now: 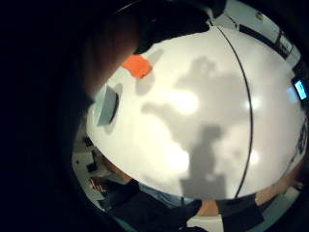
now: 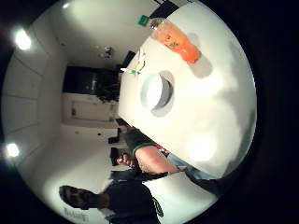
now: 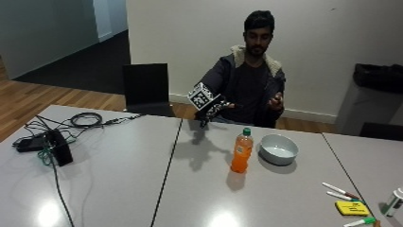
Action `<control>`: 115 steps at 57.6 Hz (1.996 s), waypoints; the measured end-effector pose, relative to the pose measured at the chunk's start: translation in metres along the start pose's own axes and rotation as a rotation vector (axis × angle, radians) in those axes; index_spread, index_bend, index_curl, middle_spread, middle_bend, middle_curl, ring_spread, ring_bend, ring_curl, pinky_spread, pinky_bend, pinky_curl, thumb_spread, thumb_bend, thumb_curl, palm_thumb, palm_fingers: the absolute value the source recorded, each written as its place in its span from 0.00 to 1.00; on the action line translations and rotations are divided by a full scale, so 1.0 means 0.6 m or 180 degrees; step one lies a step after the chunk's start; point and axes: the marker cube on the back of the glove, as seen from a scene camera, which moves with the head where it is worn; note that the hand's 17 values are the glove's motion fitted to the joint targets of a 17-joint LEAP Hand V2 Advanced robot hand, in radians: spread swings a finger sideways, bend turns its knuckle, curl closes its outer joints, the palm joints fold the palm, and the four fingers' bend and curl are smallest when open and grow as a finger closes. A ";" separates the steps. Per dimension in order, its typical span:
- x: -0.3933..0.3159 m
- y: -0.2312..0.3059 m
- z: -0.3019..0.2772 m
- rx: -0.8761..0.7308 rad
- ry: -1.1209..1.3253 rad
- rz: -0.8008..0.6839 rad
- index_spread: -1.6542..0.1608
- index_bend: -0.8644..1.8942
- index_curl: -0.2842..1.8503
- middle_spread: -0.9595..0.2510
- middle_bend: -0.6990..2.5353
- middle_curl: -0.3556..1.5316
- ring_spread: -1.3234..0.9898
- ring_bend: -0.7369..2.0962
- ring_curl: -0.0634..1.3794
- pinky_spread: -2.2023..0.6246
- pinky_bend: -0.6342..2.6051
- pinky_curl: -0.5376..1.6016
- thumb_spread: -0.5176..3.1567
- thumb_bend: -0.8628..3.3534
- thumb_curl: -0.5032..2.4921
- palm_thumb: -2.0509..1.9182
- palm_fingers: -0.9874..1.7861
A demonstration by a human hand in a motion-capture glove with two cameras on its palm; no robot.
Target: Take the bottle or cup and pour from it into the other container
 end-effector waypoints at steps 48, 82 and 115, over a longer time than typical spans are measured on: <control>0.037 -0.267 0.163 -0.0467 -0.1978 -0.0181 0.75 0.35 0.20 0.89 0.32 0.38 0.67 0.39 0.23 0.91 0.41 0.37 0.34 0.20 0.30 0.64 0.40; 0.038 -0.302 0.234 -0.0584 -0.2543 -0.0325 0.74 0.36 0.24 0.60 0.34 0.38 0.52 0.48 0.29 0.85 0.32 0.35 0.31 0.20 0.31 0.72 0.70; -0.023 -0.276 0.197 -0.0521 -0.2269 -0.0485 0.74 0.35 0.24 0.54 0.31 0.40 0.50 0.45 0.29 0.77 0.33 0.39 0.28 0.20 0.32 0.77 0.75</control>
